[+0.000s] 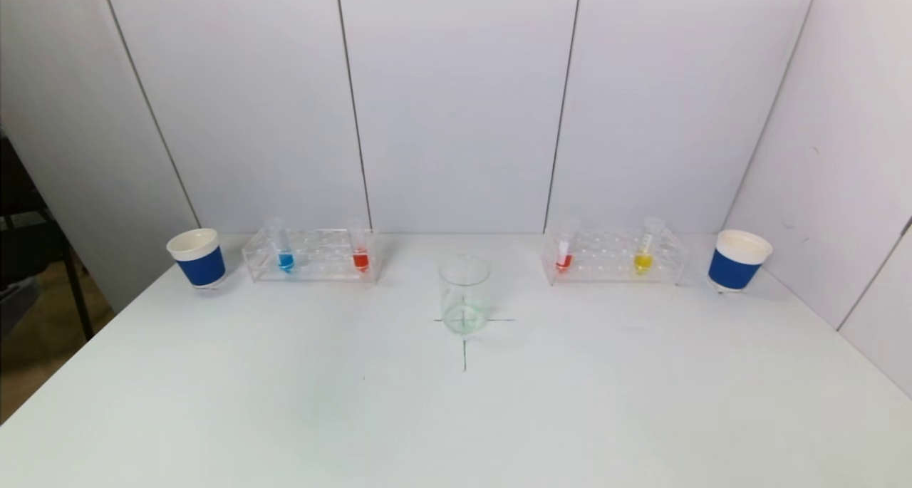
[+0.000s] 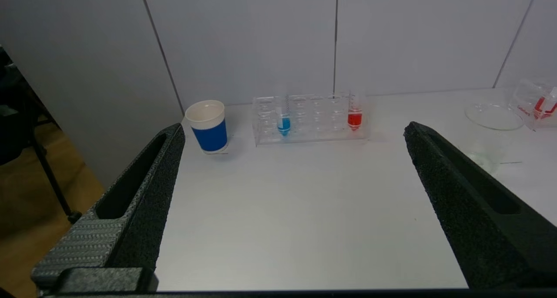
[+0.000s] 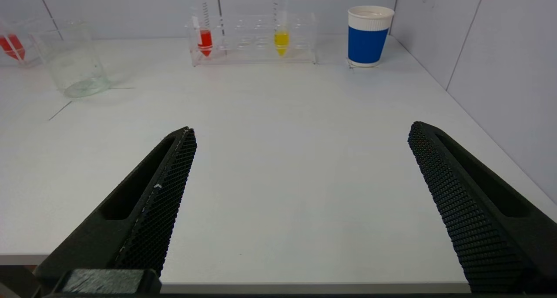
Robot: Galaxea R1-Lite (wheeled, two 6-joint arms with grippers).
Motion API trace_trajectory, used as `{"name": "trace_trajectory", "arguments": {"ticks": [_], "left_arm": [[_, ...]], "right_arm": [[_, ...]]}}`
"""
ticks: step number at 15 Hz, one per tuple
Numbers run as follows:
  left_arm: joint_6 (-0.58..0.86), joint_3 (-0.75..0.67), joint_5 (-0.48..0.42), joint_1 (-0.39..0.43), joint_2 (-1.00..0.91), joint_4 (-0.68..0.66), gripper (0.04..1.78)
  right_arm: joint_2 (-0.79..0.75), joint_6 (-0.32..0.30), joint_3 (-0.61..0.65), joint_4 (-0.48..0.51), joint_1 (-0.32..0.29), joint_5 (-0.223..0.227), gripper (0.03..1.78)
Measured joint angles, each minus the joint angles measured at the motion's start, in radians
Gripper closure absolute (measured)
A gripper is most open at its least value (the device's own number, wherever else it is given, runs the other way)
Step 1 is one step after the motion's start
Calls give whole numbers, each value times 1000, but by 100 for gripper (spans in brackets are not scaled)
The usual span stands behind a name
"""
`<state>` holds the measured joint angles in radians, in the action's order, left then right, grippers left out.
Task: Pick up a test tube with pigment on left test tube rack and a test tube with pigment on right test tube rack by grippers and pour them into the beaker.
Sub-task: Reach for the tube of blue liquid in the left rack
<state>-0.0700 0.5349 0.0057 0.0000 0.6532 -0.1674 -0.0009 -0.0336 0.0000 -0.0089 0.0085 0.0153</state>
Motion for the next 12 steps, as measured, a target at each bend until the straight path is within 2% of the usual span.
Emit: {"name": "trace_trajectory", "arguments": {"ticks": [7, 12], "left_arm": [[-3, -13, -98, 2, 474, -427, 6], [-5, -36, -138, 39, 839, -805, 6]], "right_arm": [[0, 0, 0, 0, 0, 0, 4], [0, 0, 0, 0, 0, 0, 4]]}}
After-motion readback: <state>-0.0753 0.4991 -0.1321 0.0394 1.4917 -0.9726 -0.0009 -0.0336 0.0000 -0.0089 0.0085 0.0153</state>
